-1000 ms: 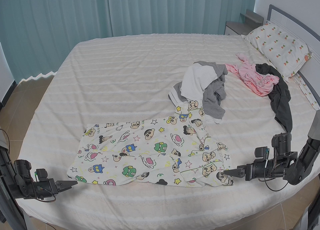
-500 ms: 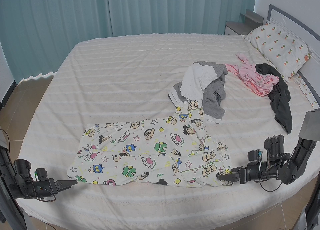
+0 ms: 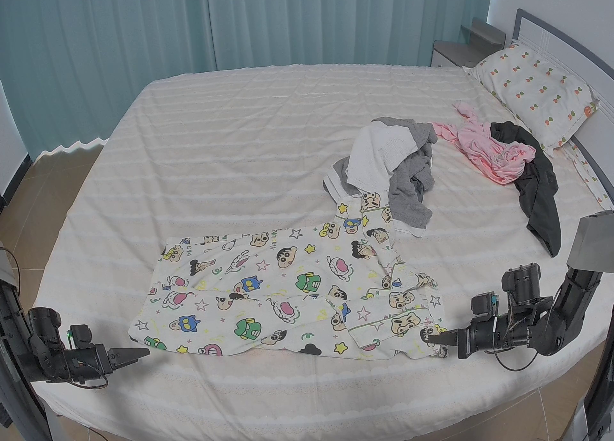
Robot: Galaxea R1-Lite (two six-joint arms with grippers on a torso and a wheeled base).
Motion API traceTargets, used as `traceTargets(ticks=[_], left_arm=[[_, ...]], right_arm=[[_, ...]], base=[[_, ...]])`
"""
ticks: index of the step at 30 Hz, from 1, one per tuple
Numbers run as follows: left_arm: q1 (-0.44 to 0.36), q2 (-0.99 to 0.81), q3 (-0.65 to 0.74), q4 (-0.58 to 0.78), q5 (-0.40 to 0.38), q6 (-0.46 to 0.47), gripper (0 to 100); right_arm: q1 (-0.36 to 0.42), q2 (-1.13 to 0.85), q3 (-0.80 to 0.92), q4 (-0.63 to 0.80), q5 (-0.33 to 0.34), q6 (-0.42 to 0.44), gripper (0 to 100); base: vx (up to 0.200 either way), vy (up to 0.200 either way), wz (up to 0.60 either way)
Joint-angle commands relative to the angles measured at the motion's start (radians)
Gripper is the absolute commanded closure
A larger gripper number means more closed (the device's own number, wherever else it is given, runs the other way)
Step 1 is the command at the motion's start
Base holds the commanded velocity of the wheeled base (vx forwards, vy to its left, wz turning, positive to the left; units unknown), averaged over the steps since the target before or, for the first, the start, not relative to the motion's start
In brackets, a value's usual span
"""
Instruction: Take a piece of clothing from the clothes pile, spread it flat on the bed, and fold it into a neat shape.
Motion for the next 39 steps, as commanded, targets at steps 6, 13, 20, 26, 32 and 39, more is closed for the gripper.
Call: traceTargets(ticks=[6,13,20,26,32,39], left_arm=[[0.0,0.003,0.0,0.0,0.0,0.001,0],[0.0,0.003,0.0,-0.002,0.0,0.001,0],[0.0,0.003,-0.002,0.0,0.0,0.001,0],[0.0,0.005,-0.002,0.0,0.0,0.005,0],[0.0,0.005,-0.002,0.0,0.0,0.005,0],[-0.001,0.005,-0.003,0.0,0.001,0.005,0]], right_arm=[[-0.034,-0.024,0.06,0.0,0.0,-0.014,100],[-0.06,0.022,0.033,0.022,-0.001,-0.019,100],[-0.075,0.073,0.021,0.022,-0.003,-0.034,100],[-0.075,0.082,0.021,0.052,-0.004,-0.048,100],[-0.078,0.068,0.023,0.054,-0.035,-0.058,0],[-0.077,-0.119,0.118,0.035,-0.05,-0.06,0]], base=[[0.0,0.0,0.0],[0.0,0.0,0.0],[0.0,0.0,0.0],[0.0,0.0,0.0],[0.0,0.0,0.0],[0.0,0.0,0.0]])
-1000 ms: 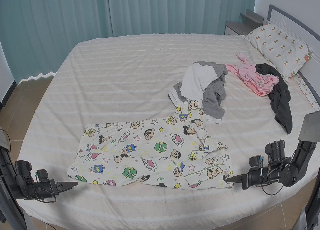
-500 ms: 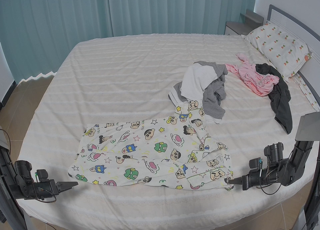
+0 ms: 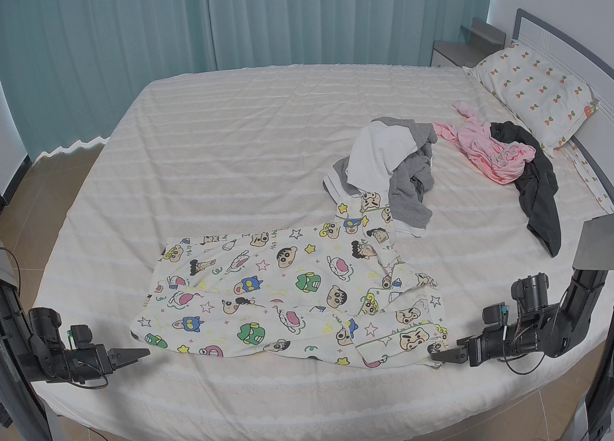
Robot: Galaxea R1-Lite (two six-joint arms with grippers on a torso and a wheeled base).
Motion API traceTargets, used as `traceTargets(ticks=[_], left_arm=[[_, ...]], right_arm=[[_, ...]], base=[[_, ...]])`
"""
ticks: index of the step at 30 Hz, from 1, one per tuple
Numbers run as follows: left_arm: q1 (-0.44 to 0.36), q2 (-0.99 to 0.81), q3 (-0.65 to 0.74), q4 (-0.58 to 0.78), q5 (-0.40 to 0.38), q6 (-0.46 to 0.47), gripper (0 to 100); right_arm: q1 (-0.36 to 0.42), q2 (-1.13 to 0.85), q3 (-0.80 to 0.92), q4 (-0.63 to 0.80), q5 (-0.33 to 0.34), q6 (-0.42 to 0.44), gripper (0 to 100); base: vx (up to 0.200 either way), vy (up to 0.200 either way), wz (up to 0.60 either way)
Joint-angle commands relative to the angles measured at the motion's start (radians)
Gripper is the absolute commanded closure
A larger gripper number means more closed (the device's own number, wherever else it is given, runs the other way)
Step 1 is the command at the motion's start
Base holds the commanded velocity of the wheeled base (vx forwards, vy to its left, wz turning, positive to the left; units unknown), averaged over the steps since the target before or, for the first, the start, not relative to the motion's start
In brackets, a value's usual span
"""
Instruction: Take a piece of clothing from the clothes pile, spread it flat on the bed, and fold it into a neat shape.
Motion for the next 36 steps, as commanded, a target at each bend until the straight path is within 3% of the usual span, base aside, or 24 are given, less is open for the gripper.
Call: traceTargets(ticks=[1,4,8,9,10,12,13,14,15,17,20,29,36], left_arm=[[-0.001,0.002,-0.002,-0.001,0.001,0.0,0],[-0.001,0.002,-0.002,-0.001,0.001,0.0,0],[-0.001,0.003,-0.003,-0.001,0.001,0.0,0],[-0.001,0.003,-0.003,-0.001,0.001,0.0,0],[-0.001,0.005,-0.003,-0.001,0.001,0.0,0],[-0.001,0.005,-0.003,-0.001,-0.001,0.0,0],[-0.001,0.005,-0.002,-0.001,-0.001,0.0,0],[-0.001,0.005,-0.002,-0.001,-0.001,0.0,0],[-0.001,0.005,-0.002,-0.001,-0.001,0.0,0],[-0.001,0.005,-0.002,-0.001,-0.001,0.0,0],[-0.001,0.005,-0.002,-0.001,-0.001,0.0,0],[-0.006,0.02,0.001,-0.001,0.001,0.038,0],[-0.006,0.023,0.003,-0.001,0.001,0.049,0]], right_arm=[[0.001,-0.151,0.071,-0.011,-0.005,0.0,0],[-0.004,-0.249,0.094,-0.011,-0.005,0.009,0],[0.046,-0.335,0.091,-0.006,-0.003,0.075,0],[0.111,-0.373,0.081,-0.011,-0.011,0.148,0],[0.196,-0.412,0.06,-0.011,-0.039,0.279,0],[0.253,-0.422,0.034,-0.002,-0.081,0.377,0],[0.354,-0.398,-0.004,0.004,-0.174,0.532,0],[0.377,-0.384,-0.015,0.003,-0.2,0.573,0],[0.44,-0.33,-0.05,-0.005,-0.293,0.701,0],[0.5,-0.258,-0.1,-0.015,-0.413,0.857,0],[0.533,-0.188,-0.142,-0.026,-0.491,0.995,0],[0.538,-0.137,-0.153,-0.017,-0.493,1.066,0],[0.536,-0.131,-0.127,-0.002,-0.496,1.066,0]], base=[[0.0,0.0,0.0],[0.0,0.0,0.0],[0.0,0.0,0.0],[0.0,0.0,0.0],[0.0,0.0,0.0],[0.0,0.0,0.0],[0.0,0.0,0.0],[0.0,0.0,0.0],[0.0,0.0,0.0],[0.0,0.0,0.0],[0.0,0.0,0.0],[0.0,0.0,0.0],[0.0,0.0,0.0]])
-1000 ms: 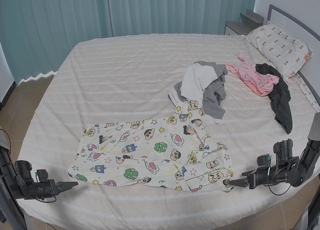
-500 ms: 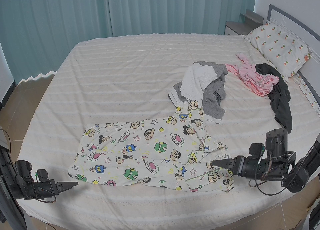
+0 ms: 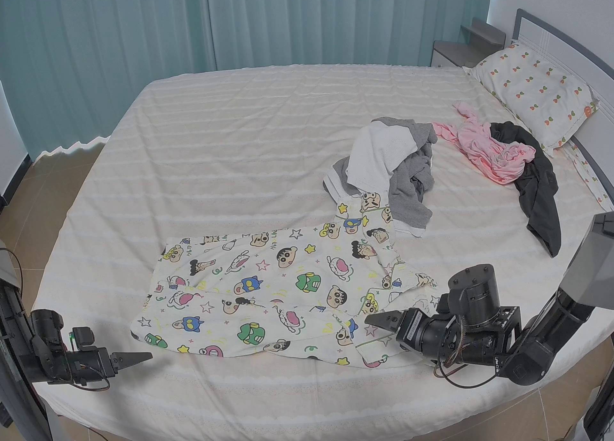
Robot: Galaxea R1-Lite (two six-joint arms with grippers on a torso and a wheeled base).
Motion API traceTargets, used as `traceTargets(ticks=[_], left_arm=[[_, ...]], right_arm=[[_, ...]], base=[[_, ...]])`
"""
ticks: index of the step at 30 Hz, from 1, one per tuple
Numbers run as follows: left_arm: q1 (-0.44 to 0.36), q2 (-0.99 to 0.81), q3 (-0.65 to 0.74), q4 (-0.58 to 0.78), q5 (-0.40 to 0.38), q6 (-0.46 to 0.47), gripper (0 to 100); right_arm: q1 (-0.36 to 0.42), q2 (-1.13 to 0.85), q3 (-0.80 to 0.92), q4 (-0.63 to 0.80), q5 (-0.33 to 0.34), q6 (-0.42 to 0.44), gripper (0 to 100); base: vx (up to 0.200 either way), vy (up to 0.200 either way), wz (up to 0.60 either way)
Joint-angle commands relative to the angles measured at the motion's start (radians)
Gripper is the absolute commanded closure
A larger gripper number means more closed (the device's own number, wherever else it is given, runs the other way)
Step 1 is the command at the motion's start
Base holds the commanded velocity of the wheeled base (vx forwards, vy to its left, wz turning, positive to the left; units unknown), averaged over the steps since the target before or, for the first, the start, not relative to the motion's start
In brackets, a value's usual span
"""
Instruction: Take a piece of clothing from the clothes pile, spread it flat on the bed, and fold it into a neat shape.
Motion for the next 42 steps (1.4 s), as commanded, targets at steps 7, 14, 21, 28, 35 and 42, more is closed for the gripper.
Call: traceTargets(ticks=[7,14,21,28,35,42], left_arm=[[0.0,0.006,0.0,-0.001,0.001,0.0,0],[0.0,0.006,-0.001,-0.001,0.002,0.0,0],[0.0,0.006,-0.001,-0.001,0.001,0.0,0],[0.0,0.006,-0.001,-0.001,0.002,0.0,0],[0.0,0.006,-0.001,-0.001,0.001,0.0,0],[0.0,0.006,-0.001,-0.001,0.002,0.0,0]], right_arm=[[-0.006,0.042,0.014,0.026,0.001,0.001,0],[-0.011,0.134,-0.015,0.014,-0.05,0.001,0],[-0.002,0.167,-0.061,0.011,-0.103,-0.001,0],[0.006,0.147,-0.063,0.008,-0.122,0.001,0],[0.049,0.101,-0.042,0.014,-0.151,0.001,100],[0.05,0.092,-0.034,0.015,-0.152,-0.001,100]], base=[[0.0,0.0,0.0],[0.0,0.0,0.0],[0.0,0.0,0.0],[0.0,0.0,0.0],[0.0,0.0,0.0],[0.0,0.0,0.0]])
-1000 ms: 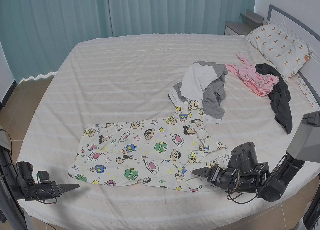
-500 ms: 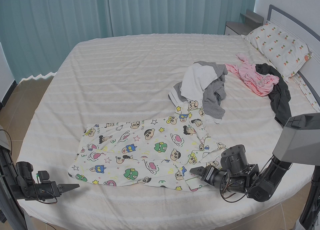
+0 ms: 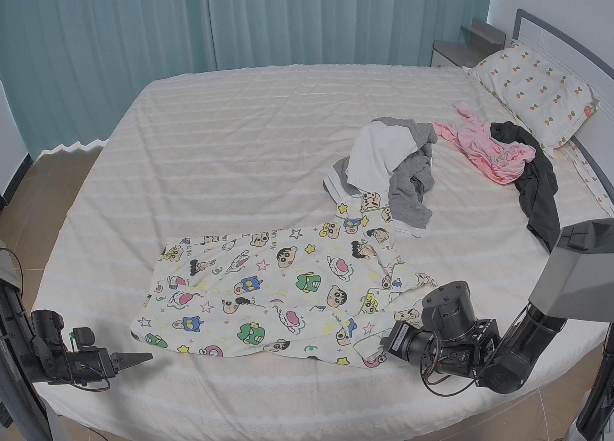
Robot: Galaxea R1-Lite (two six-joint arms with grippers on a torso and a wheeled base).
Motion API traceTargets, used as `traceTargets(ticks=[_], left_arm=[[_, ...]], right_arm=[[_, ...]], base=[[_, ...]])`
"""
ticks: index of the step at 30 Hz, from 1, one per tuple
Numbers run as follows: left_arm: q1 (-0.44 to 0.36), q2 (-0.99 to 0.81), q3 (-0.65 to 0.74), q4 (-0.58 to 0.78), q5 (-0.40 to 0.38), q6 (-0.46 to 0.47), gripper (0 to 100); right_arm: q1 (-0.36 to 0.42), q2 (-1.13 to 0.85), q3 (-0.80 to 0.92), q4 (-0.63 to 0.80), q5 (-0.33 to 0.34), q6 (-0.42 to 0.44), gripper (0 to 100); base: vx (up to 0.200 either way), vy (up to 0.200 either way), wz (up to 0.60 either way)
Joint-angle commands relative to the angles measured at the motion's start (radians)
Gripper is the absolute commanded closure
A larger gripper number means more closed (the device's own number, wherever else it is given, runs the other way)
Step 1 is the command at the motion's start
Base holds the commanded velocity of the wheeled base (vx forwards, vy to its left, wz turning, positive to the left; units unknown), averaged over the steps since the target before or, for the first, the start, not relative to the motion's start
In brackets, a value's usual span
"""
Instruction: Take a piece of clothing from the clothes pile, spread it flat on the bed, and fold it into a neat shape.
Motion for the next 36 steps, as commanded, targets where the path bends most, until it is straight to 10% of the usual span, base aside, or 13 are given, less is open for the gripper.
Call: traceTargets(ticks=[1,30,31,36], left_arm=[[0.0,0.002,-0.001,0.0,0.001,0.0,0],[-0.001,0.002,0.001,0.0,0.019,0.001,0],[-0.001,0.002,0.001,0.0,0.019,0.001,0],[0.0,0.0,0.001,0.0,0.019,0.001,0]], right_arm=[[0.003,-0.028,0.003,0.001,-0.001,-0.002,100],[0.086,-0.067,-0.048,0.303,-0.041,0.003,100],[0.087,-0.063,-0.05,0.301,-0.04,0.008,0],[0.087,-0.072,-0.045,0.301,-0.04,0.017,0]], base=[[0.0,0.0,0.0],[0.0,0.0,0.0],[0.0,0.0,0.0],[0.0,0.0,0.0]])
